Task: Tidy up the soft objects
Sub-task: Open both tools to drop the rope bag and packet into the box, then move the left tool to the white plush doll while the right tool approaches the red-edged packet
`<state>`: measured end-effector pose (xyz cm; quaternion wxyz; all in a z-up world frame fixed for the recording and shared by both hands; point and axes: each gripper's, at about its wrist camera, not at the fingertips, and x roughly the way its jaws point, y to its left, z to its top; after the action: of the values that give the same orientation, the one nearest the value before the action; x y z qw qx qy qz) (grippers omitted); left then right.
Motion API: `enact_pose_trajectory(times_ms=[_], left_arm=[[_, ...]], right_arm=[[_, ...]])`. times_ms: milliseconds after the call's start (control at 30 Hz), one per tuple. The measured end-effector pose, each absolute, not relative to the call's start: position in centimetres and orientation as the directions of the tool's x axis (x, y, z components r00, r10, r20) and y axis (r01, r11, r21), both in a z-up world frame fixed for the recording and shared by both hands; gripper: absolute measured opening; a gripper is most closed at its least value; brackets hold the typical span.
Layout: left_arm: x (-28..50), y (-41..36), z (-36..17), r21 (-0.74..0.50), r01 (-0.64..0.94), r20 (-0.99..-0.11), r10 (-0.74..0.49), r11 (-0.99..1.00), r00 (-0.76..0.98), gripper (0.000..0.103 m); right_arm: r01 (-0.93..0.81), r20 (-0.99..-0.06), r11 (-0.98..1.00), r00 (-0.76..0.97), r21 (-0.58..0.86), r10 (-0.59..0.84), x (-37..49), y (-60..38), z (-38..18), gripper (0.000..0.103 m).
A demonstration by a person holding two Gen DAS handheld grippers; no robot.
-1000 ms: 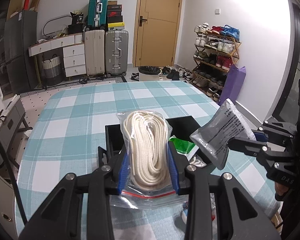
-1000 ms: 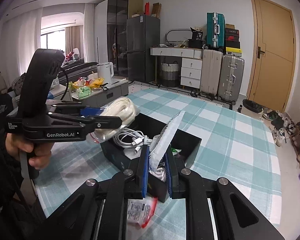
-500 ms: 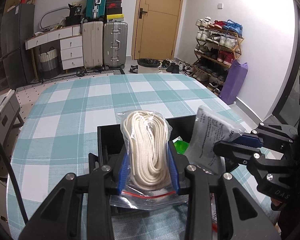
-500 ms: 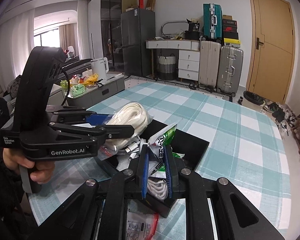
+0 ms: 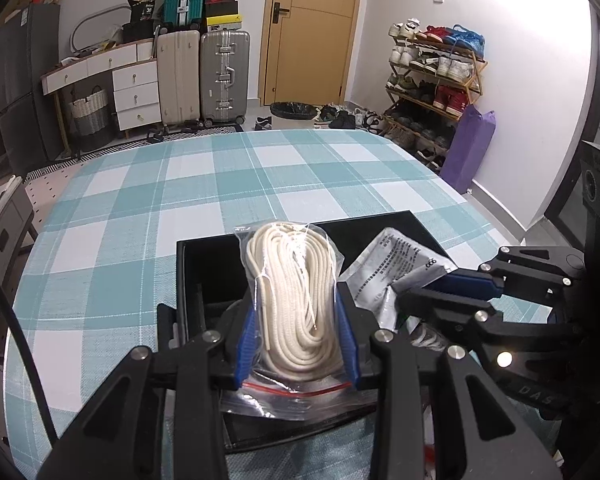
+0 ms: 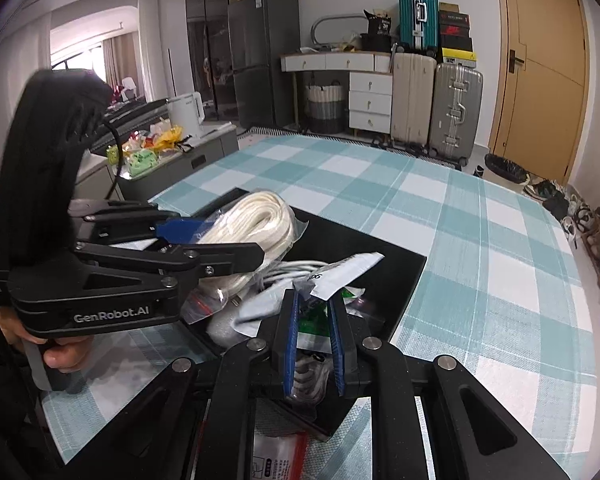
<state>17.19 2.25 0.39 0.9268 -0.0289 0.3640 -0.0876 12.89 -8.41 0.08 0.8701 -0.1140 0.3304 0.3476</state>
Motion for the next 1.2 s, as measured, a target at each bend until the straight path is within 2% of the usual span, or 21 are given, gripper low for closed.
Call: enact_pose_trajectory(times_ms=[100, 167, 233, 300, 367, 400, 433, 467, 500, 533, 567, 733, 1200], left_arm=[[17.2, 2.2, 0.3, -0.113, 0.144, -0.671, -0.183, 0.983, 0.718, 0.036], [17.1, 2.1, 0.4, -0.111, 0.142, -0.672, -0.18, 0.984, 0.718, 0.039], [17.0, 2.2, 0.5, -0.113, 0.142, -0.673, -0.181, 0.983, 0.717, 0.046], [16.7, 2.3, 0.7, -0.113, 0.142, -0.67, -0.181, 0.983, 0.72, 0.06], [16.1, 2.4, 1.0, -0.115, 0.136, -0.666, -0.178, 0.984, 0.724, 0.062], [15.9, 2.5, 1.2, -0.115, 0.132, -0.667, -0.176, 0.984, 0.724, 0.069], [15.5, 2.6, 1.3, -0.112, 0.121, -0.667, -0.165, 0.986, 0.727, 0.076], [15.1, 2.7, 1.5, -0.116, 0.117, -0.658, -0.165, 0.986, 0.735, 0.084], [14.5, 2.9, 1.8, -0.123, 0.111, -0.648, -0.164, 0.986, 0.744, 0.093], [14.0, 2.9, 2.1, -0.118, 0.096, -0.641, -0.149, 0.988, 0.753, 0.097], [13.7, 3.0, 2.2, -0.111, 0.086, -0.636, -0.137, 0.99, 0.759, 0.102], [11.6, 3.0, 2.6, -0.078, 0.046, -0.63, -0.085, 0.996, 0.772, 0.103], [7.6, 1.6, 1.5, -0.061, 0.017, -0.646, -0.052, 0.998, 0.761, 0.103]], right_arm=[[-0.674, -0.655, 0.738, 0.549, 0.019, 0.519, 12.9, -8.4, 0.0, 0.015], [-0.666, -0.647, 0.746, 0.567, 0.006, 0.511, 12.8, -8.7, 0.2, 0.022], [-0.658, -0.629, 0.753, 0.585, 0.001, 0.512, 12.4, -9.3, 0.7, 0.03], [-0.653, -0.617, 0.757, 0.598, -0.006, 0.511, 12.0, -9.8, 1.1, 0.036], [-0.644, -0.605, 0.764, 0.616, -0.018, 0.505, 11.4, -10.5, 1.6, 0.046], [-0.642, -0.6, 0.766, 0.621, -0.02, 0.505, 11.1, -10.7, 1.8, 0.048], [-0.638, -0.596, 0.77, 0.627, -0.023, 0.502, 10.8, -11.1, 1.9, 0.053], [-0.636, -0.595, 0.771, 0.629, -0.024, 0.501, 10.6, -11.4, 2.0, 0.066], [-0.635, -0.596, 0.772, 0.629, -0.022, 0.5, 10.3, -11.6, 2.1, 0.073], [-0.632, -0.595, 0.775, 0.63, -0.02, 0.499, 10.0, -11.9, 2.1, 0.089], [-0.631, -0.587, 0.776, 0.634, -0.017, 0.503, 9.6, -12.2, 2.2, 0.093], [-0.628, -0.57, 0.778, 0.635, 0.011, 0.521, 8.3, -13.5, 2.2, 0.101], [-0.665, -0.639, 0.747, 0.582, -0.018, 0.503, 6.5, -13.8, 0.2, 0.102]])
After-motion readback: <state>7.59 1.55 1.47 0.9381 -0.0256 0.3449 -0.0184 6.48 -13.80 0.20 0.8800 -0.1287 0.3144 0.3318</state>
